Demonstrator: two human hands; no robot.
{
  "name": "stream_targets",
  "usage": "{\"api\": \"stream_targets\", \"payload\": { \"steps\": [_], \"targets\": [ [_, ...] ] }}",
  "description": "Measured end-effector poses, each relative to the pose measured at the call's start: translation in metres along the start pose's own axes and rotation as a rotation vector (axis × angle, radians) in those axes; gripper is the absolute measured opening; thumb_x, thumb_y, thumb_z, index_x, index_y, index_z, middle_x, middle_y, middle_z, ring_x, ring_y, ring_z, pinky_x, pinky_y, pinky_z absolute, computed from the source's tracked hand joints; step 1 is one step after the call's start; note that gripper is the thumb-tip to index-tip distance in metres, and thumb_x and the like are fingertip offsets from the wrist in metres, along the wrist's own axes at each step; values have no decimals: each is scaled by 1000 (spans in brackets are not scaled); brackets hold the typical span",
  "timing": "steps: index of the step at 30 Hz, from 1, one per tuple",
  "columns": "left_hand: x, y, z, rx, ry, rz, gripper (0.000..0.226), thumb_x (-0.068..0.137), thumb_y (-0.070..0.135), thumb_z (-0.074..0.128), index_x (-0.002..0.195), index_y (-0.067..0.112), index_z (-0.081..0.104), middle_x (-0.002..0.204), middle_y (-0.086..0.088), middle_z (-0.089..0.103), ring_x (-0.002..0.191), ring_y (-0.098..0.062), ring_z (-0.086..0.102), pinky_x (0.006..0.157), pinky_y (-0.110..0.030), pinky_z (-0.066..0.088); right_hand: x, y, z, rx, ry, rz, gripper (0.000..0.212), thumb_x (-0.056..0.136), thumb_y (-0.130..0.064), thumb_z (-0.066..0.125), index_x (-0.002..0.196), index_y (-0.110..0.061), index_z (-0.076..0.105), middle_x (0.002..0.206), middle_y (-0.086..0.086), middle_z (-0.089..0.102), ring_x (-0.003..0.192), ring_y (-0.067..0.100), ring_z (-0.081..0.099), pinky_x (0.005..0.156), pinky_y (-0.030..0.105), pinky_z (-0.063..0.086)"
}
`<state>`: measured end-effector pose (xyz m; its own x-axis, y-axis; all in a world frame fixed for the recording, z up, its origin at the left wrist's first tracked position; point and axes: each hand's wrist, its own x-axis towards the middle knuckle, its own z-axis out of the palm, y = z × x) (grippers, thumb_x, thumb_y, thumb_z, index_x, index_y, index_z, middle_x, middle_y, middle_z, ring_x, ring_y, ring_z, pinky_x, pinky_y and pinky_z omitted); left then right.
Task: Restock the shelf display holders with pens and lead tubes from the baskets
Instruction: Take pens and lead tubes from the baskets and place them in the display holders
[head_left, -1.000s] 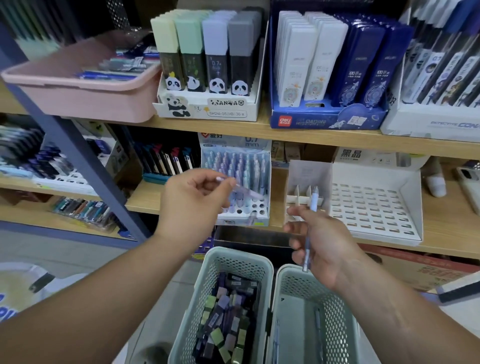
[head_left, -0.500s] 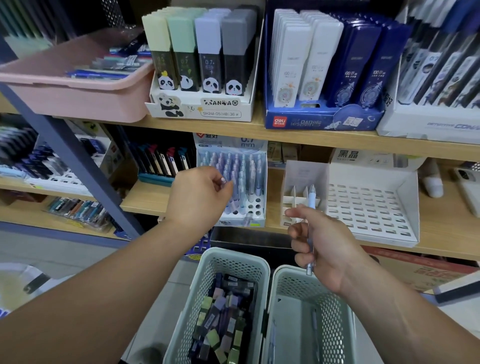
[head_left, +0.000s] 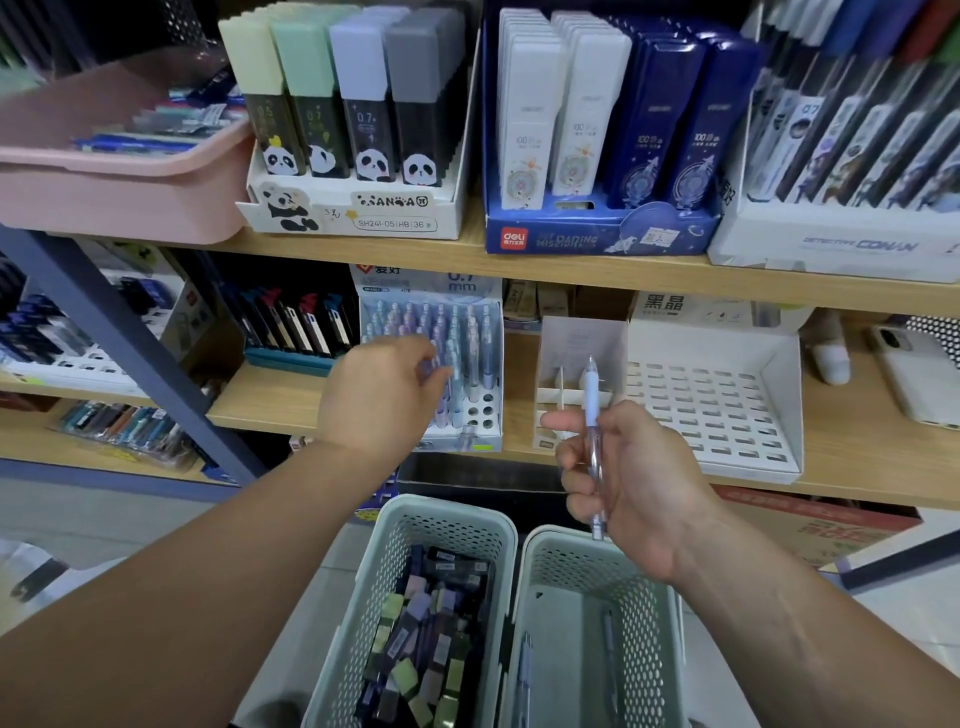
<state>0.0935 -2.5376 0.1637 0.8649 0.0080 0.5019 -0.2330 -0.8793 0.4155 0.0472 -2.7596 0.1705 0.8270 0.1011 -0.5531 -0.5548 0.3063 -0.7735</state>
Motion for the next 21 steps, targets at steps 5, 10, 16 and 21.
{"api": "stream_targets", "payload": {
  "steps": [5, 10, 16, 21],
  "targets": [
    [-5, 2, -4, 46, 35, 33, 20, 93, 26, 66, 102, 12, 78, 78, -5, 71, 75, -31, 68, 63, -37, 55, -2, -2, 3, -30, 42, -58, 23, 100, -6, 50, 109, -6, 71, 72, 5, 52, 55, 15, 45, 43, 25, 37],
    [-14, 26, -17, -432, -104, -201, 9, 94, 34, 68, 93, 27, 74, 63, -1, 65, 51, -10, 54, 52, -24, 46, -12, -4, 7, -325, -160, -139, 14, 99, -10, 61, 99, -19, 72, 71, 0, 56, 57, 12, 49, 42, 22, 35],
    [-29, 38, -22, -1078, -391, -695, 16, 92, 17, 70, 77, 14, 71, 72, -8, 70, 42, -13, 47, 38, -21, 35, -10, 4, 16, -453, -264, -167, 17, 97, -12, 65, 110, -17, 76, 69, -2, 59, 57, 10, 49, 44, 21, 36],
    [-23, 16, -27, -1259, -294, -924, 11, 89, 14, 71, 96, 6, 67, 73, -10, 71, 45, -14, 54, 39, -21, 39, -6, -4, 16, -332, -134, -205, 20, 86, -3, 75, 102, -14, 74, 74, 5, 71, 58, 14, 63, 46, 22, 46]
  ]
}}
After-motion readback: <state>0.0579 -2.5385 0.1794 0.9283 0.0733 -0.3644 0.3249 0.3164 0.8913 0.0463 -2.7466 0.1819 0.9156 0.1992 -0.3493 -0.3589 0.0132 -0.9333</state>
